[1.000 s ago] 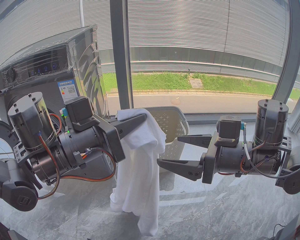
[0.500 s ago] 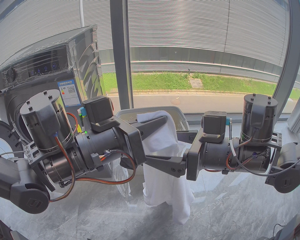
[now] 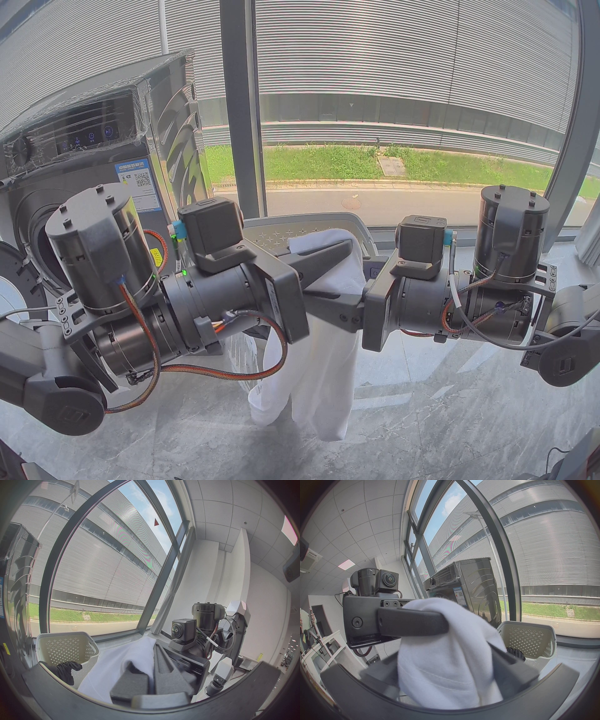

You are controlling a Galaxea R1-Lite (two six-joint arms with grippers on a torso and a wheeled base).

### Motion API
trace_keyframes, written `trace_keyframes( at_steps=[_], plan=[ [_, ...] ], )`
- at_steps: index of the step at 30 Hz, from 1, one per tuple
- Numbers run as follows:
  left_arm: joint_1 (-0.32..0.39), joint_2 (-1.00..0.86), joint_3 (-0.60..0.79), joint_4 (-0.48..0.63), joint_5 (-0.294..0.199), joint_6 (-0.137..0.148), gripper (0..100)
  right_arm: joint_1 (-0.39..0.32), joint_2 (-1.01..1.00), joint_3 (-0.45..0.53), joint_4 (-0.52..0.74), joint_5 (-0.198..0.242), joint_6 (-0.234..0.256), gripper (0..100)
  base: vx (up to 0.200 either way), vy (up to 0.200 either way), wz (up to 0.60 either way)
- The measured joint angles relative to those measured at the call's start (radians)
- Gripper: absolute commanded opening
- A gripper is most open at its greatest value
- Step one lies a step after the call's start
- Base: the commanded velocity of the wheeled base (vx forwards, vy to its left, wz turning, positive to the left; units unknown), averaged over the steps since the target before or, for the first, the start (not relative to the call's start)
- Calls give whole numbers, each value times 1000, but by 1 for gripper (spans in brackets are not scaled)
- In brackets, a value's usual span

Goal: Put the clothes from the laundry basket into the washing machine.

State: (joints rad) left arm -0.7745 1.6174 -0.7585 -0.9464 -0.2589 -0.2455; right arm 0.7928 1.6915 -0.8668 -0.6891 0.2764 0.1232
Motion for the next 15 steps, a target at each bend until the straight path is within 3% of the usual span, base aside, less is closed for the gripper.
trace_keyframes(
  at_steps=[15],
  plan=[
    [20, -3, 5, -1, 2, 2, 0, 0, -29, 26, 0, -2, -4, 0, 0, 0, 0]
  ],
)
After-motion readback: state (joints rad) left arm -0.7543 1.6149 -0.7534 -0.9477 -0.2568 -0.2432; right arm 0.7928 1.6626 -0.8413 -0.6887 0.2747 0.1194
